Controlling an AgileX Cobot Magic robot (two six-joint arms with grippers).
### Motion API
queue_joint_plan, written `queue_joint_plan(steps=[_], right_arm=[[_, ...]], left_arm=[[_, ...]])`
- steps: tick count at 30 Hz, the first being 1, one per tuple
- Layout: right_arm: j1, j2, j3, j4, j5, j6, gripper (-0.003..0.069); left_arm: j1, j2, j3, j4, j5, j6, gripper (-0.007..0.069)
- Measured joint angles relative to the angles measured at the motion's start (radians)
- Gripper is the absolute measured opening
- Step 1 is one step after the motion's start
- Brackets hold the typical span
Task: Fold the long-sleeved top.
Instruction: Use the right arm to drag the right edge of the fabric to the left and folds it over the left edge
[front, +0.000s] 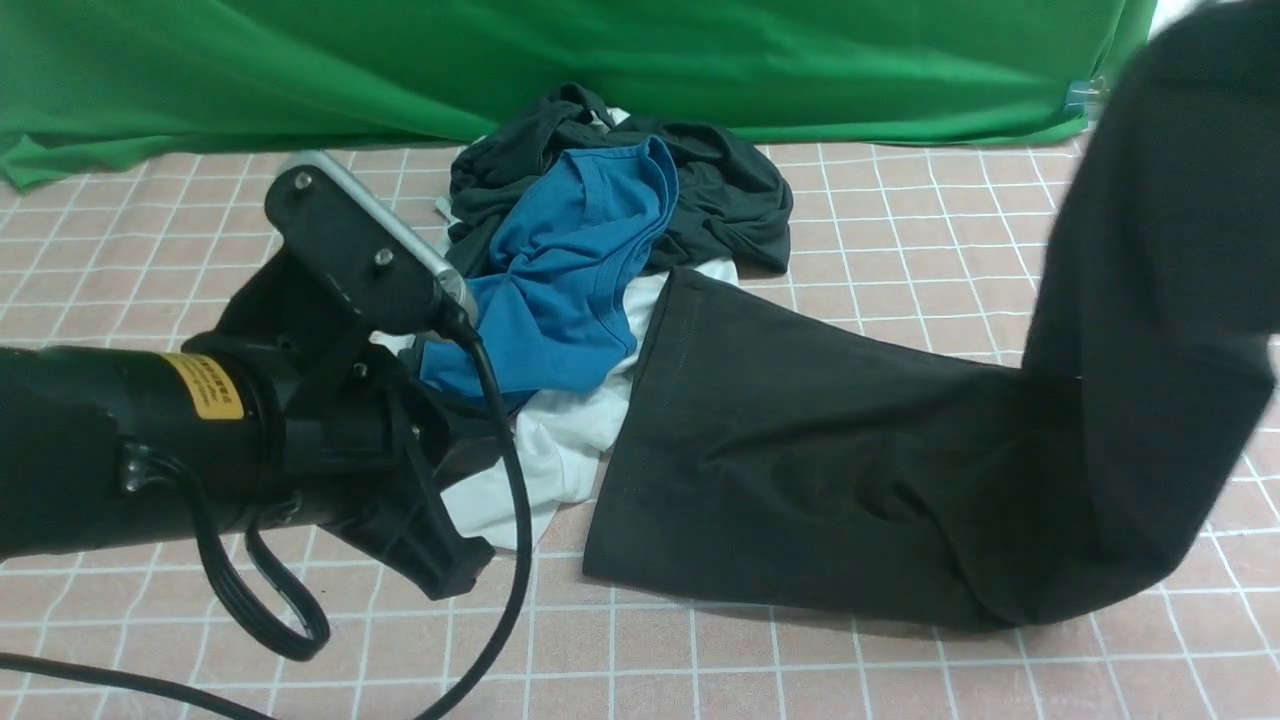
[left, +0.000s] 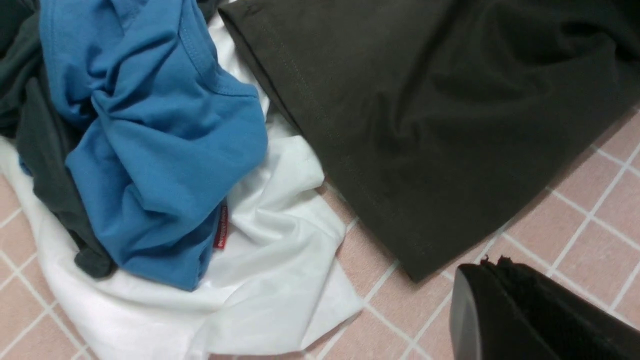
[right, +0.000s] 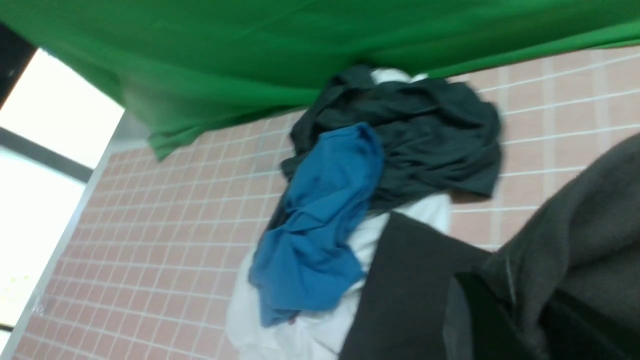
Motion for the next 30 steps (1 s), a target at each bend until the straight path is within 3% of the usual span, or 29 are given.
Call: queue_joint_plan(steps=[7, 16, 30], right_arm=[[0.217, 0.147, -0.001, 0.01, -0.172, 0.0, 0.0097], [0.408, 0.31, -0.114, 0.026, -0.27, 0.0, 0.0097], [0.525, 0.5, -0.234, 0.03, -0.314, 0.003, 0.0097]], left_arm=[[0.0, -0.088, 0.0, 0.192, 0.0, -0.183, 0.0018], [0.0, -0.114, 0.0, 0.235, 0.007, -0.236, 0.0018], [0.0, -0.114, 0.0, 0.239, 0.019, -0.237, 0.0018]])
